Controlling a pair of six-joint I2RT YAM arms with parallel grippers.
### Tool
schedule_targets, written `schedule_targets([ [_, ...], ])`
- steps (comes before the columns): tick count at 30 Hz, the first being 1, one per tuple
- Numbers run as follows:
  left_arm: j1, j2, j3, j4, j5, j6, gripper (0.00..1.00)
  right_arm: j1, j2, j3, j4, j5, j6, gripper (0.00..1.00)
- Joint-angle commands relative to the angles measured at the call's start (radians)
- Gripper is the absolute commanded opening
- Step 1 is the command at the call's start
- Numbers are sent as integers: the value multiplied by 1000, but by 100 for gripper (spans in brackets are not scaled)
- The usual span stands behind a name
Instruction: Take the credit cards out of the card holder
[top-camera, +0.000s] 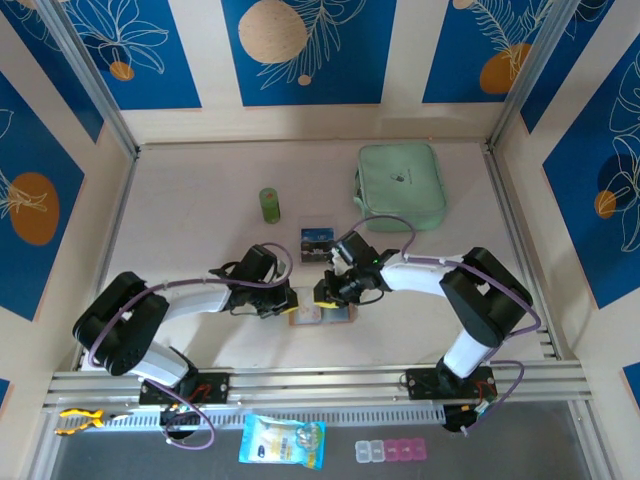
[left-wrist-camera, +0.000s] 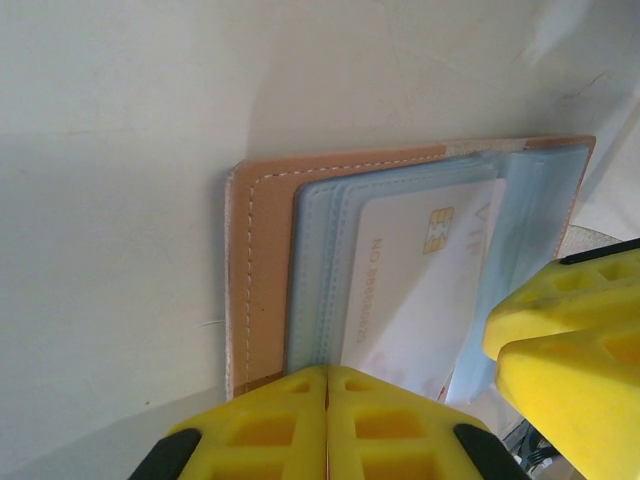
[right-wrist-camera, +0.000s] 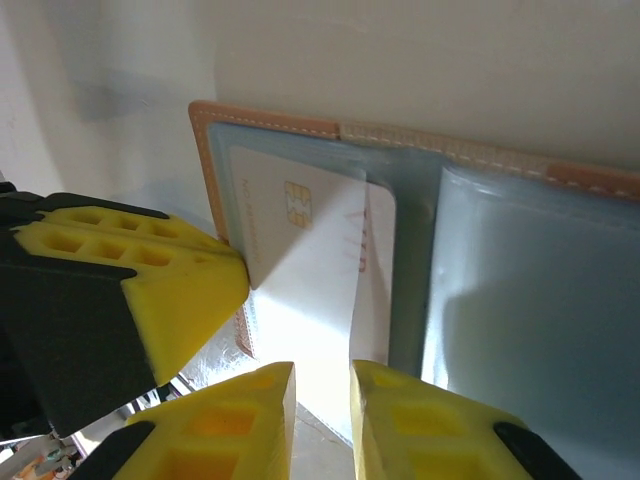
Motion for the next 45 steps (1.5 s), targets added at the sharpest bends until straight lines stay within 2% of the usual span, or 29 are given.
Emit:
schedule_targets([
  [1, 9, 12, -19, -13, 8, 10, 7, 11, 24, 24, 1, -22, -2, 25],
  [12, 10, 9, -12, -22, 10, 11, 7, 20, 47, 33, 6, -26, -5, 27],
  [21, 10, -7, -11, -34, 7, 10, 8, 20, 69, 24, 43, -54, 9, 24],
  [32, 10, -28, -8, -49, 2, 10, 8, 22, 34, 46, -115, 46, -41, 24],
  [45, 9, -38, 2, -52, 5, 10, 8, 27, 10, 56, -113, 47, -51, 24],
])
